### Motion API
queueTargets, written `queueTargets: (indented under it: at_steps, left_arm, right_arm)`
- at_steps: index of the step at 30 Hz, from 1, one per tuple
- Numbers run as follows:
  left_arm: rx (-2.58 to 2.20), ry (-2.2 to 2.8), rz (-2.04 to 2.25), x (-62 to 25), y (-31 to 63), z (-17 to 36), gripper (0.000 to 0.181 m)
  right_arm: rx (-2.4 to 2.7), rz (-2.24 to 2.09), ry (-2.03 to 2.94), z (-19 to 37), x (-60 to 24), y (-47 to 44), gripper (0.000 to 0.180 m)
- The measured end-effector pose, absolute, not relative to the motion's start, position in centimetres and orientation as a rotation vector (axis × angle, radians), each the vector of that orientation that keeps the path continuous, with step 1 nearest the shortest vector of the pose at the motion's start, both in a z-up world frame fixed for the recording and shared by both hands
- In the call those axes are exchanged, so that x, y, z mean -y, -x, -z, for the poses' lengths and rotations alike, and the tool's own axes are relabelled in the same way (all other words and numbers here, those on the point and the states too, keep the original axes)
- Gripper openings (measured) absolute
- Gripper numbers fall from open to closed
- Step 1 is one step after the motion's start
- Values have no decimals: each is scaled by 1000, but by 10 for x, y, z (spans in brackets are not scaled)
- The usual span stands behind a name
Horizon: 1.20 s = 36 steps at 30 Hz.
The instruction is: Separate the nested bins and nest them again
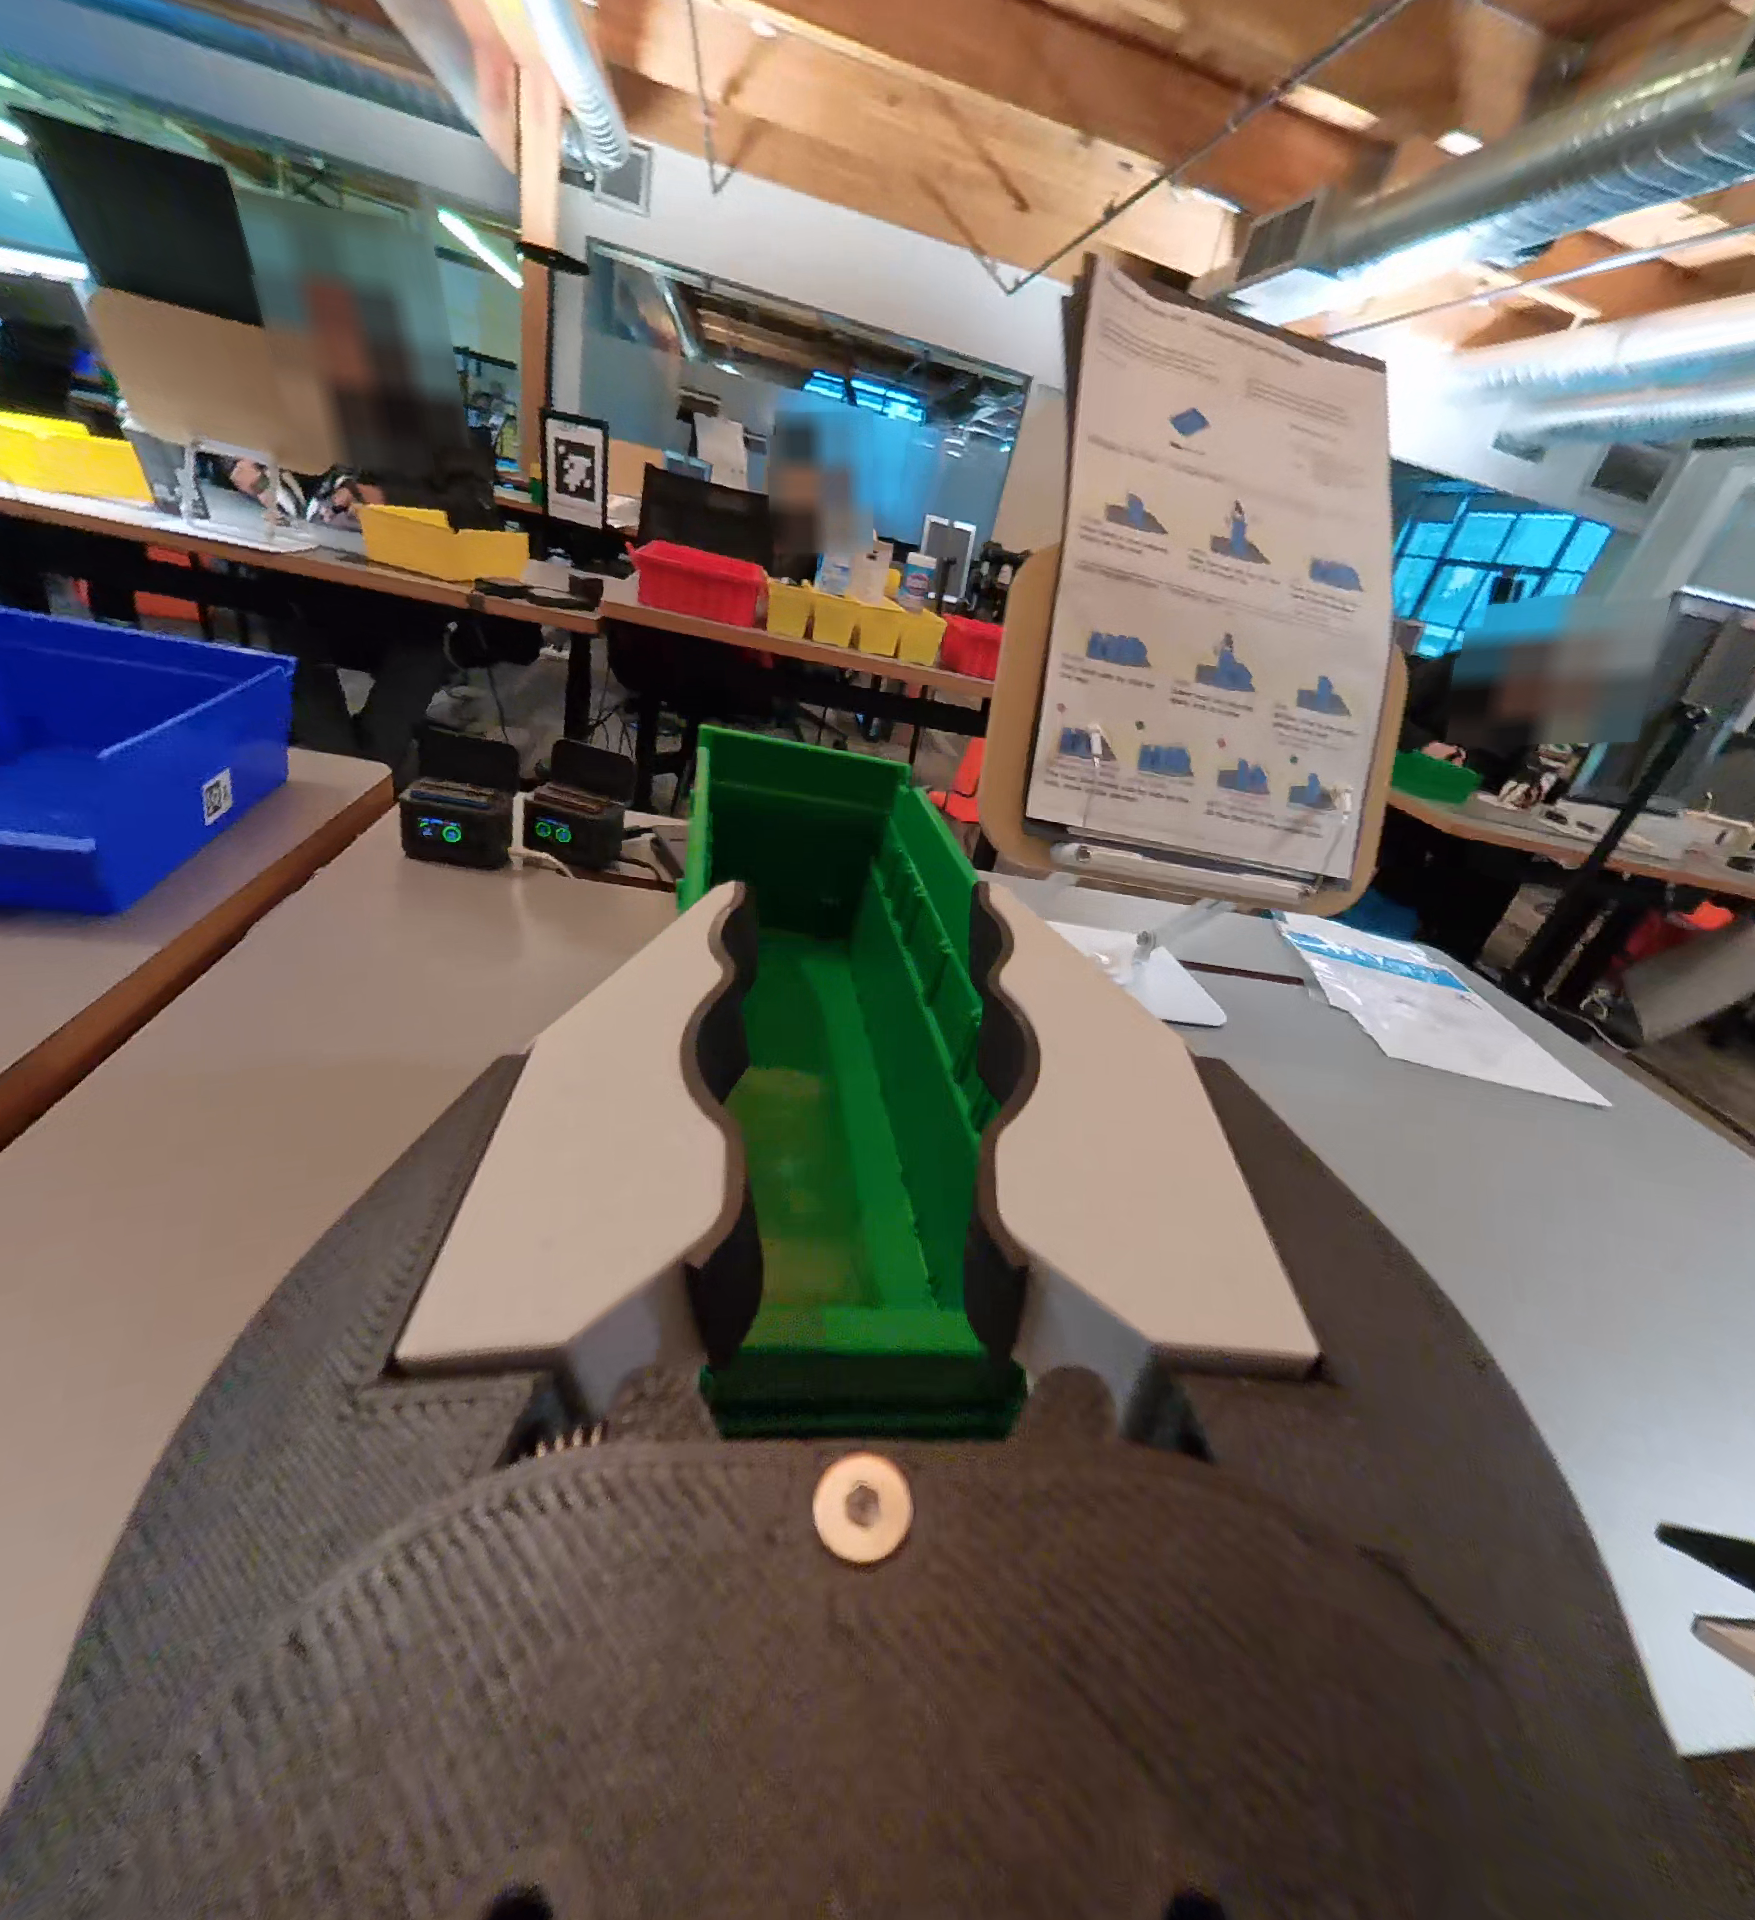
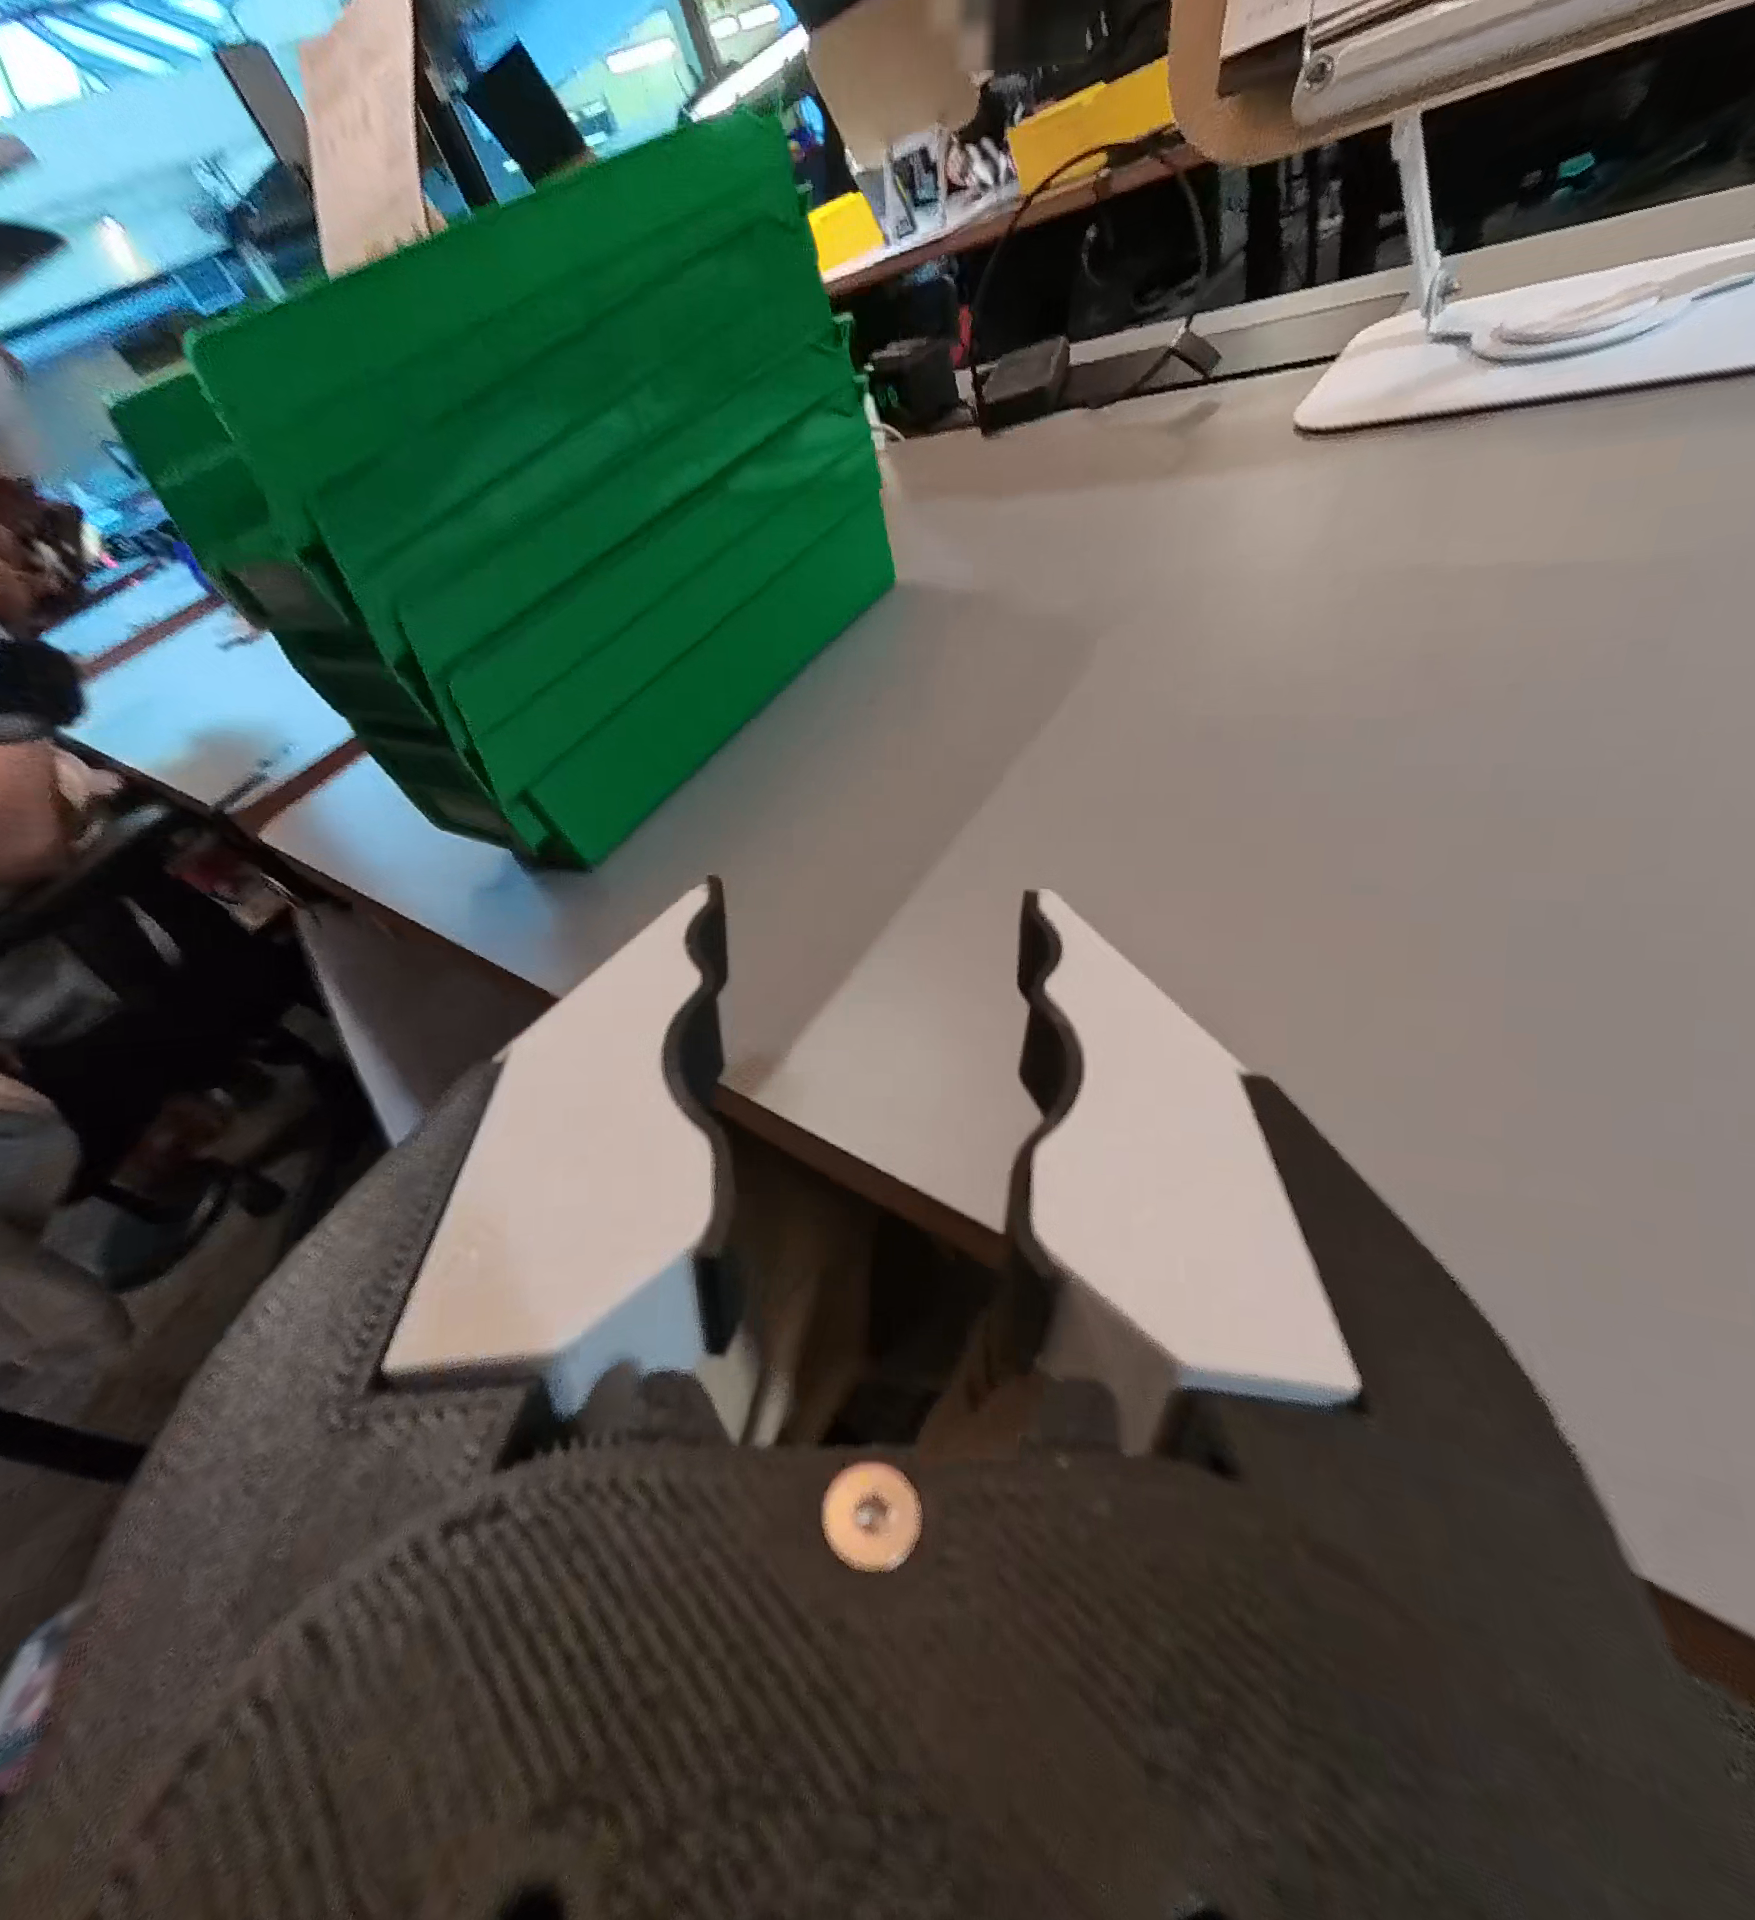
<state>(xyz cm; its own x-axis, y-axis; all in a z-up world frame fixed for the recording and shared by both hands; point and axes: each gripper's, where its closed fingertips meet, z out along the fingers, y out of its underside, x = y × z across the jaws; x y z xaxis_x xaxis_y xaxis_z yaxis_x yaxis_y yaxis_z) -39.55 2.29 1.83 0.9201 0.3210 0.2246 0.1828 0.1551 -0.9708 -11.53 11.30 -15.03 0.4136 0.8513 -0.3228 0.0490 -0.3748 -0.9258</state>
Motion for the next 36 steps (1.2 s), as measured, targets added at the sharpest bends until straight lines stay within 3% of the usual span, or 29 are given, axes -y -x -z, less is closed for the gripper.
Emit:
queueTargets:
  at_steps: [1,6,19,25,29,35,36]
  left_arm:
    - [442,1433,-110,-25,401,-16,38]
    - [495,1331,-250,-5,413,3,44]
    - [419,1167,59,27,396,63,46]
    - [451,1187,12,31,415,52,48]
    - [457,1307,-187,37,434,49,40]
    - [670,1486,-317,43,466,94,0]
    - [682,1494,-308,42,466,96,0]
  right_arm:
    - [782,-1102,1728,148,-113,119,56]
    - [827,-1170,1718,147,-106,140,56]
    - [1006,-1250,1758,163,-79,181,59]
    - [1051,-1233,1785,172,-73,181,62]
    - [1072,-1195,1772,174,-72,177,62]
    - [1080,-1259,1814,178,-62,179,64]
    - [1084,-1256,1813,178,-62,178,64]
